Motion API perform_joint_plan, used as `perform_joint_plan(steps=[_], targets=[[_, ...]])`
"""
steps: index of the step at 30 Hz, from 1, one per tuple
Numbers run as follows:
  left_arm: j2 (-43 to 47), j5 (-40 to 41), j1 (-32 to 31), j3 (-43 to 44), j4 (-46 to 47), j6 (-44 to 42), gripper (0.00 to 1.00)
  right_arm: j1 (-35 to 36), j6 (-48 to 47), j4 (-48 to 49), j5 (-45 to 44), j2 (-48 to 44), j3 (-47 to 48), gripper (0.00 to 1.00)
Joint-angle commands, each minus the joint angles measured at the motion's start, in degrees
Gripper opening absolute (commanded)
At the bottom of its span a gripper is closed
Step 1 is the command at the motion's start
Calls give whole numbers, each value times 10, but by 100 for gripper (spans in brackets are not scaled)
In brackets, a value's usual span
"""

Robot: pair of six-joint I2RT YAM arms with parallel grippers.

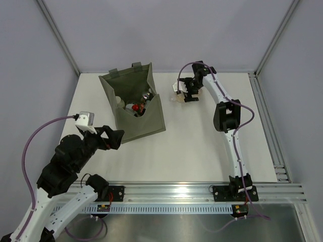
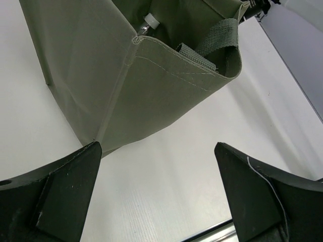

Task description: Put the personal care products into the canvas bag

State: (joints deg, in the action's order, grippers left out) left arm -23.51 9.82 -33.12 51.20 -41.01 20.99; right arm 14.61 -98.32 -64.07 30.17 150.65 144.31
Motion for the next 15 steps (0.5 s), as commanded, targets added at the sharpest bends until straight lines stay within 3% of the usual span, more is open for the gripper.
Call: perform_joint_plan(steps=[1, 5, 9, 11, 15], targets=[[-19, 15, -2, 4, 37, -16, 99, 7, 16, 6, -47, 25, 36, 100], [-40, 10, -2, 15, 41, -26, 99, 6, -18, -46, -65, 27, 36, 96], [-45, 5, -2, 10, 56, -25, 99, 6, -35, -121, -77, -3, 3, 82], [-42, 1, -2, 7, 61, -24, 99, 6, -31, -136, -82, -22, -39, 73], [-35, -2, -2, 2, 66, -24, 99, 7, 0, -139, -76, -103, -139, 66]])
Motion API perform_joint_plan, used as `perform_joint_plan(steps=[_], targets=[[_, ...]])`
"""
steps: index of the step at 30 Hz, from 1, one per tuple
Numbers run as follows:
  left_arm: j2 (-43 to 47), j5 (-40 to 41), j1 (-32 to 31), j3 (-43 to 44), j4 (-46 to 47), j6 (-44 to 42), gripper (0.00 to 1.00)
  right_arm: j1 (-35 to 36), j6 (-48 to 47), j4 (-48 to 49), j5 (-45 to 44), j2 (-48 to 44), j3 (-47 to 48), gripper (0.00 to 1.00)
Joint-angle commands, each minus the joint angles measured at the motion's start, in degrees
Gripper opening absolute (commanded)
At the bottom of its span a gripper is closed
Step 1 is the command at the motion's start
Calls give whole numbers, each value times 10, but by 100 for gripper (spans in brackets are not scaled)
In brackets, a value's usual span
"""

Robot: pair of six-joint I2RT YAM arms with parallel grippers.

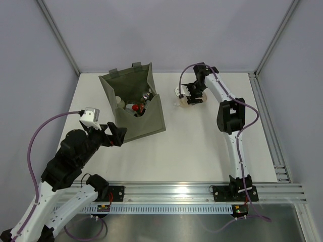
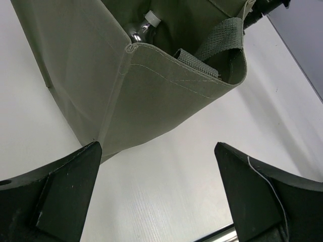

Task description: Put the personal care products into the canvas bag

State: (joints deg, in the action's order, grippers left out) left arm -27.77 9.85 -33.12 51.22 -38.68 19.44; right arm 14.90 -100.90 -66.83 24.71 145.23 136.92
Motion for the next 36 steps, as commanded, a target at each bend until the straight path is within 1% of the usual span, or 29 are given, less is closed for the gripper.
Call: perform_joint_plan(steps=[1, 2, 3, 5, 6, 7, 8, 11, 12, 17, 19, 23, 30, 33, 35, 36], targets=[[10, -3, -2, 2, 42, -8, 99, 4, 64, -94, -20, -70, -95, 65], [15, -4, -2, 1, 42, -8, 99, 6, 86, -75, -15, -91, -157, 64], [18, -4, -2, 1, 42, -8, 99, 6, 106, -35, -11, -134, -188, 65], [27, -5, -2, -4, 46, -8, 99, 7, 158, -8, -8, -169, -262, 66], [30, -6, -2, -7, 48, -8, 99, 10, 180, 21, -8, -198, -280, 73], [32, -8, -2, -9, 50, -7, 99, 11, 215, 29, -9, -209, -297, 77], [36, -9, -2, -11, 51, -6, 99, 12, 228, 47, -9, -230, -323, 83], [39, -15, -2, -11, 50, -7, 99, 14, 281, 75, -10, -253, -366, 90], [40, -15, -2, -10, 49, -7, 99, 14, 290, 84, -9, -260, -371, 99], [57, -15, -2, -10, 37, 0, 99, 14, 338, 90, -7, -267, -383, 100], [72, -12, -2, -15, 33, 5, 99, 15, 329, 101, -12, -274, -394, 99], [97, -4, -2, -26, 33, 17, 99, 16, 323, 146, -73, -260, -408, 99], [119, 7, -2, -24, 11, 31, 99, 18, 293, 224, -118, -255, -431, 99], [124, 9, -2, -25, 8, 38, 99, 18, 287, 196, -120, -229, -417, 100], [127, 10, -2, -28, 8, 39, 99, 19, 295, 185, -118, -219, -409, 91], [127, 10, -2, -28, 9, 40, 99, 19, 294, 179, -118, -215, -404, 91]])
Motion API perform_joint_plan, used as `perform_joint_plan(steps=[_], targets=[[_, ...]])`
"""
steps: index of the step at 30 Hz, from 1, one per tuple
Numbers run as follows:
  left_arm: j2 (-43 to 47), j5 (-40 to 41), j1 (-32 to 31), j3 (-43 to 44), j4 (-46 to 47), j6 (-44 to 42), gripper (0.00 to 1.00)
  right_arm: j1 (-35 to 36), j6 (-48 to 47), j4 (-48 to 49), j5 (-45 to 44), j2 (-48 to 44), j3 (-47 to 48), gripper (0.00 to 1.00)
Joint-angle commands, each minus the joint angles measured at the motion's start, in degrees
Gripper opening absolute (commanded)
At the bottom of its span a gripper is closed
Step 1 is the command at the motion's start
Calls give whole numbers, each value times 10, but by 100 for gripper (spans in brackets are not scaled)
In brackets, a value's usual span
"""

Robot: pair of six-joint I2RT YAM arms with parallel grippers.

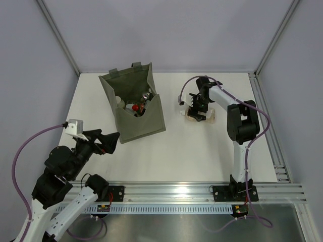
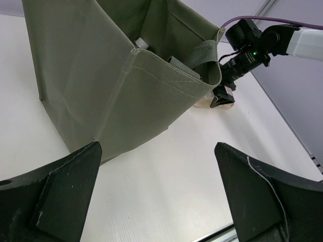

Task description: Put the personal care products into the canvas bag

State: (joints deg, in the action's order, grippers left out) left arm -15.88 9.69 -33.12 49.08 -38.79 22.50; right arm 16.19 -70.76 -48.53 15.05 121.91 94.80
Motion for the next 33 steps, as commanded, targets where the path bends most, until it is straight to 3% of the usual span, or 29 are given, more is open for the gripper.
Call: perform_joint_plan(steps=[1, 3, 5, 6, 10, 14, 19, 23, 30, 33], targets=[[8, 12, -2, -7, 10, 10, 99, 7, -5, -11, -20, 22, 28, 91], [7, 11, -2, -7, 13, 8, 99, 6, 6, -34, -17, 32, 42, 88], [5, 12, -2, -6, 17, 4, 99, 6, 28, -66, -9, 46, 70, 78], [2, 12, -2, -5, 18, 4, 99, 6, 43, -81, -4, 50, 82, 71], [-7, 12, -2, -4, 22, 4, 99, 1, 125, -140, 36, 77, 163, 21], [-8, 15, -2, -2, 20, 5, 99, -25, 219, -198, 140, 77, 213, 0], [-2, 22, -2, -1, 16, 6, 99, -59, 345, -168, 339, 16, 158, 0], [-2, 23, -2, -1, 17, 6, 99, -63, 437, -103, 439, -65, 120, 0], [-7, 27, -2, 6, 18, 7, 99, -38, 715, 78, 490, -146, 178, 0], [-6, 31, -2, 11, 16, 11, 99, 9, 753, 109, 455, -151, 256, 0]])
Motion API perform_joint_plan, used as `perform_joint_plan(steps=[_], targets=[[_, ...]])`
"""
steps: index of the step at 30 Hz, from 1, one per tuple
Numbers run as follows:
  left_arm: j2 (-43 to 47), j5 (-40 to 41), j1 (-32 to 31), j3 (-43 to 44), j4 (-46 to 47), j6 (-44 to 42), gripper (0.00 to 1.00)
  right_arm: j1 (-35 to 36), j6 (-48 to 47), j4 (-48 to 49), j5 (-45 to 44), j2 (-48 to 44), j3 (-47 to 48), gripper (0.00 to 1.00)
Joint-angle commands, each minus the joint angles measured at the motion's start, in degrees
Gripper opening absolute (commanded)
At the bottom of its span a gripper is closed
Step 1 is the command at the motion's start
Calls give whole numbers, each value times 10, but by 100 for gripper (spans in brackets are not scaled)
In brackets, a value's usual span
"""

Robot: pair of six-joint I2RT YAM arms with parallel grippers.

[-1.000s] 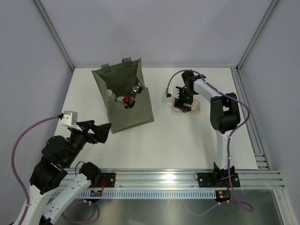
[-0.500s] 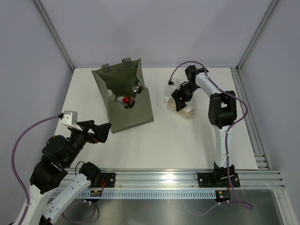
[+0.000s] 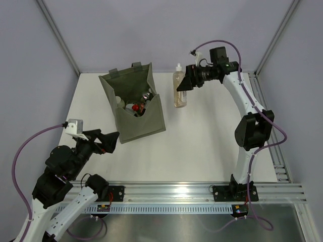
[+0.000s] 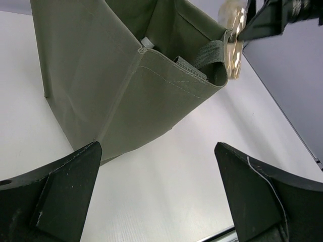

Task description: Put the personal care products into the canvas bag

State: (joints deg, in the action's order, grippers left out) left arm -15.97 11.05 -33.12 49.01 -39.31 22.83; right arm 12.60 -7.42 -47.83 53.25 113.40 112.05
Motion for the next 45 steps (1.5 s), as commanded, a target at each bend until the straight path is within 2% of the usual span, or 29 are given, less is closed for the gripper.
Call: perform_joint_plan(steps=[1, 6, 10, 14, 17, 19, 21, 22, 24, 25, 32, 35, 38, 39, 44, 45], targets=[[-4, 20, -2, 13, 20, 8, 99, 74, 124, 100, 55, -62, 137, 0], [8, 34, -2, 19, 13, 17, 99, 149, 171, 100, 13, 18, 337, 0], [21, 43, -2, 20, 9, 33, 99, 202, 185, 153, -25, 55, 363, 0], [28, 51, -2, 25, -5, 40, 99, 243, 166, 155, -64, 94, 376, 0], [30, 63, -2, 33, -28, 48, 99, 258, 131, 150, -90, 106, 350, 0], [34, 73, -2, 34, -38, 56, 99, 260, 105, 137, -104, 110, 329, 7], [34, 80, -2, 33, -46, 59, 99, 261, 46, 111, -108, 114, 329, 20], [33, 81, -2, 32, -47, 61, 99, 266, 23, 77, -115, 112, 330, 42], [30, 86, -2, 29, -46, 61, 99, 272, -39, 40, -144, 104, 324, 70], [25, 87, -2, 28, -44, 61, 99, 279, -69, 34, -155, 91, 319, 99], [-24, 88, -2, 36, -47, 52, 99, 278, -91, -6, -232, 45, 331, 100], [-33, 85, -2, 36, -45, 46, 99, 275, -73, -4, -262, 17, 316, 99], [-32, 86, -2, 39, -49, 46, 99, 266, -30, 28, -377, -31, 262, 100], [-28, 89, -2, 38, -52, 48, 99, 249, -18, 54, -421, -46, 215, 99], [-8, 114, -2, 35, -87, 57, 99, 147, 64, 118, -442, -158, 36, 100], [-6, 121, -2, 35, -93, 60, 99, 133, 71, 117, -479, -167, 19, 99]])
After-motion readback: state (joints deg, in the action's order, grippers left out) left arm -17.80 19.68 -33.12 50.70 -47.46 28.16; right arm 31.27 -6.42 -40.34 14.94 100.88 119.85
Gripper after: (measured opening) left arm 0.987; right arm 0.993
